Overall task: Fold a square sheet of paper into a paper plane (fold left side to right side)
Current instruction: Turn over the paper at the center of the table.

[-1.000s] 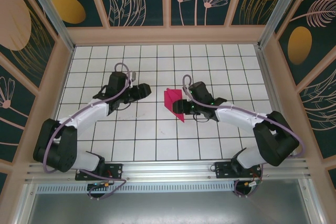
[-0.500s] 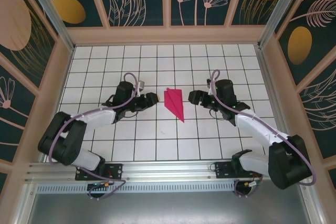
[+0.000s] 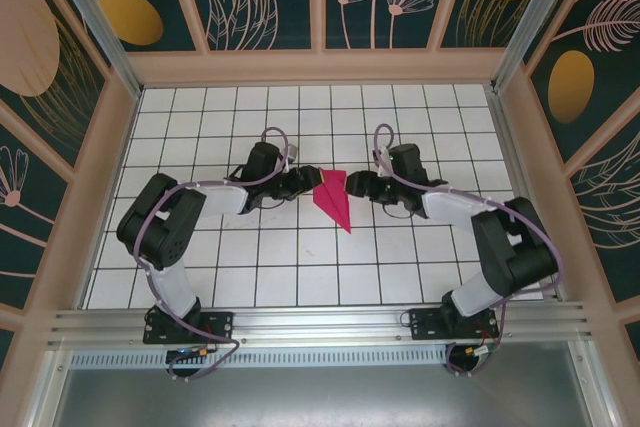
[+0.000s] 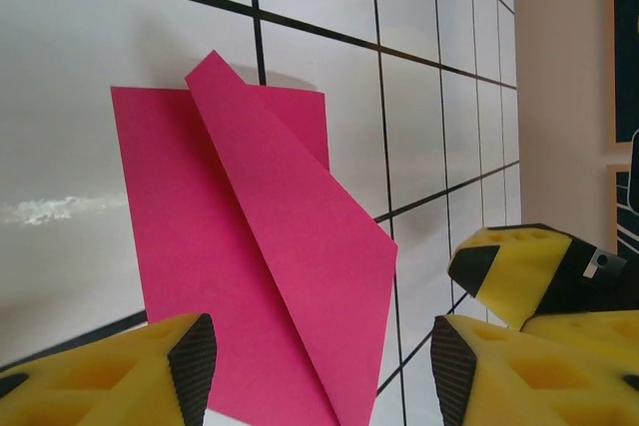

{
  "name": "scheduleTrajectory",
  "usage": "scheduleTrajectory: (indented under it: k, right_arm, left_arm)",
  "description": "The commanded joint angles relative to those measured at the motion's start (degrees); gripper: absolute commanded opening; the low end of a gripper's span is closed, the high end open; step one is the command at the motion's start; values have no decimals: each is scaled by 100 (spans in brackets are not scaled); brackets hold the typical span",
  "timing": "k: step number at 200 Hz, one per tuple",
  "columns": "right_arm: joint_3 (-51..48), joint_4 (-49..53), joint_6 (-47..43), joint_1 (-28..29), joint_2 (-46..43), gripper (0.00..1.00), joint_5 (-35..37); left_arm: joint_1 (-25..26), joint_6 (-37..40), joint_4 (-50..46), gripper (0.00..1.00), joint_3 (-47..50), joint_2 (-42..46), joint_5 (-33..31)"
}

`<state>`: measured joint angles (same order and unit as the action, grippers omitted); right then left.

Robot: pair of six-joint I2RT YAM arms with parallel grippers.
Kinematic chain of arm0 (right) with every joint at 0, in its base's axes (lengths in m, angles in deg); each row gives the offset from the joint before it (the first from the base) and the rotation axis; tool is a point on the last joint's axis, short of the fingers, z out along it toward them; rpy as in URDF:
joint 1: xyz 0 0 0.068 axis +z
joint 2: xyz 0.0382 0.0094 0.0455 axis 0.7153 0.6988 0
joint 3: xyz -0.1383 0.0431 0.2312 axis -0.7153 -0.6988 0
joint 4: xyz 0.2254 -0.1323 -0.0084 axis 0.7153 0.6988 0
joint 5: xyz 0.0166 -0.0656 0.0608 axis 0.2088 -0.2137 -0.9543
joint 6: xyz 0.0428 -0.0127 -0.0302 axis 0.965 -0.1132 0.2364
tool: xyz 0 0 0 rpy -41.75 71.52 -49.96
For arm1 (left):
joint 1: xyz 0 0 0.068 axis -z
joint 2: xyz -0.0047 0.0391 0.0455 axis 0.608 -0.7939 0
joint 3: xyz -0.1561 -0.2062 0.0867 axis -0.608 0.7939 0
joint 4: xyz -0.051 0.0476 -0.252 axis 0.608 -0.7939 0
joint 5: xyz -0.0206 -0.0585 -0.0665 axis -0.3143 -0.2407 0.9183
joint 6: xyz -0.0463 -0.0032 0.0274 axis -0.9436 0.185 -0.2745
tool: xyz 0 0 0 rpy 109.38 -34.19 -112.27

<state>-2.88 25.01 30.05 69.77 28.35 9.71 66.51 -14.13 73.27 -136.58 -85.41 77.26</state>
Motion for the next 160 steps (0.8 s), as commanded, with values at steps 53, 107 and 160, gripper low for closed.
scheduleTrajectory:
  k: [53, 107, 160]
  right_arm:
    - [817, -235, -253, 202, 1086, 50, -272]
    - [804, -154, -337, 190, 1204, 8, -146]
    - [648, -155, -339, 74, 997, 2, -108]
  left_arm:
    - [29, -77, -56, 62, -454, -397, 197]
    - [69, -80, -127, 62, -564, -536, 211]
    - [135, -69, -256, 62, -776, -713, 216]
